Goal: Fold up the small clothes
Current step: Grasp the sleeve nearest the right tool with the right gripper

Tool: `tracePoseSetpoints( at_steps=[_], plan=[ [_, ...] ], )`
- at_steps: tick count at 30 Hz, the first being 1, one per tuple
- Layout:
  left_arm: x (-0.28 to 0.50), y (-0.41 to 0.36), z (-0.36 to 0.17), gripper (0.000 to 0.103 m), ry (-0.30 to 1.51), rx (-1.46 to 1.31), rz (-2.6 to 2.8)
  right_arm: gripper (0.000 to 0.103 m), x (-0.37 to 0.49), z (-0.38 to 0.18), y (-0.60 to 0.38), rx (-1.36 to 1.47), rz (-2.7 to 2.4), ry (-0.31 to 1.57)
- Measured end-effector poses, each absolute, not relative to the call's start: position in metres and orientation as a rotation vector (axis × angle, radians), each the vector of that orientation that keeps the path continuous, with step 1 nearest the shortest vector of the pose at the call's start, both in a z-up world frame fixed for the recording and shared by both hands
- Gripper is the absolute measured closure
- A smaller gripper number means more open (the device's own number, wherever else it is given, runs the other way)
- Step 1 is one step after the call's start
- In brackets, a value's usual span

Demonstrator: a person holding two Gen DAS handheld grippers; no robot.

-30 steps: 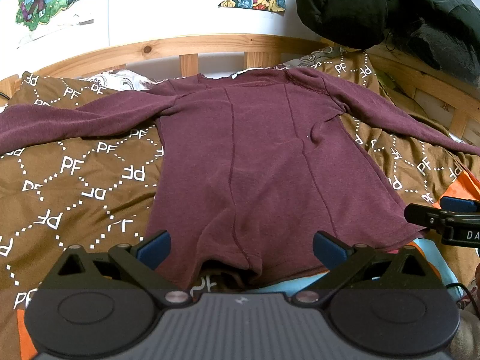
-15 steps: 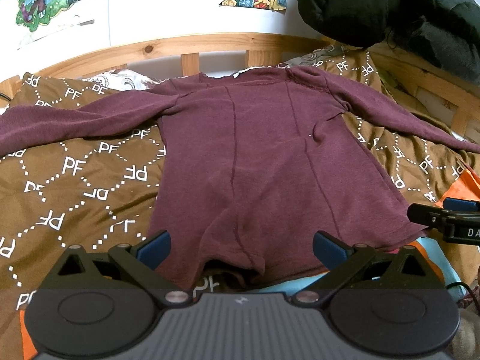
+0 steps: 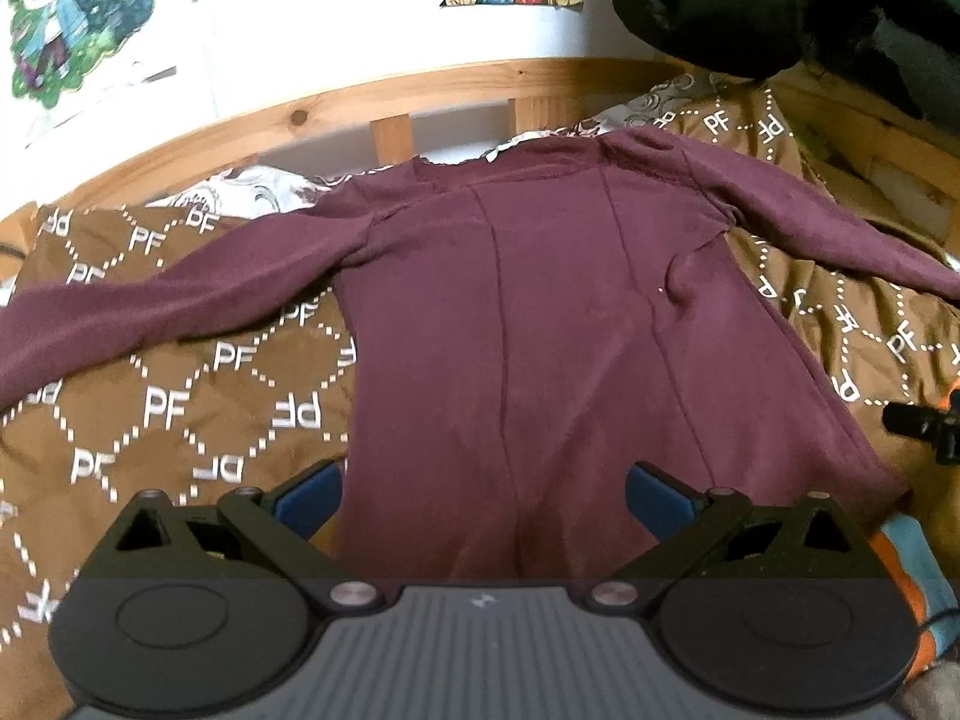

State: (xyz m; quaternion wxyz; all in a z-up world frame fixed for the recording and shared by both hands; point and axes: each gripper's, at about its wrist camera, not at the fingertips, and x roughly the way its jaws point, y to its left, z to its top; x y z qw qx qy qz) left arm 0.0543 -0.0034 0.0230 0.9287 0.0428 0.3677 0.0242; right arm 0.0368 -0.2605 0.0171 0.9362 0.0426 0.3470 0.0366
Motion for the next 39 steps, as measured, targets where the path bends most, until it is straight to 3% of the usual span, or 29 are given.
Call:
tracePoseSetpoints(
  at_steps=[9, 18, 28, 30, 33, 36, 37, 38, 39],
  plan=[
    [0.102, -0.024, 0.040, 0.001, 0.797, 0.065, 0.009, 0.000, 0.089, 0.032, -0.312, 0.136, -0.045, 0.632],
    [0.103, -0.077, 0.015, 0.001, 0.766, 0.077, -0.008, 0.000, 0.085, 0.027, -0.404, 0.467, -0.254, 0.463],
    [0.096, -0.094, -0.004, 0.001, 0.812, 0.143, -0.063, 0.001, 0.113, 0.024, -0.411, 0.541, -0.355, 0.430],
    [0.094, -0.089, -0.002, 0.001, 0.802, 0.127, -0.045, 0.007, 0.115, 0.027, -0.416, 0.609, -0.417, 0.411],
    [0.092, -0.078, 0.000, 0.001, 0.794, 0.084, -0.025, 0.028, 0.121, 0.030, -0.425, 0.676, -0.568, 0.382],
    [0.091, -0.064, 0.003, 0.001, 0.787, 0.041, -0.009, 0.058, 0.128, 0.033, -0.430, 0.708, -0.692, 0.360],
    [0.090, -0.061, 0.004, 0.001, 0.783, 0.031, -0.004, 0.073, 0.130, 0.035, -0.431, 0.700, -0.711, 0.346],
    [0.089, -0.057, 0.004, 0.001, 0.778, 0.024, 0.000, 0.082, 0.133, 0.037, -0.429, 0.673, -0.730, 0.327],
    [0.089, -0.052, 0.005, 0.001, 0.766, 0.013, 0.009, 0.084, 0.135, 0.040, -0.426, 0.641, -0.731, 0.306]
  ],
)
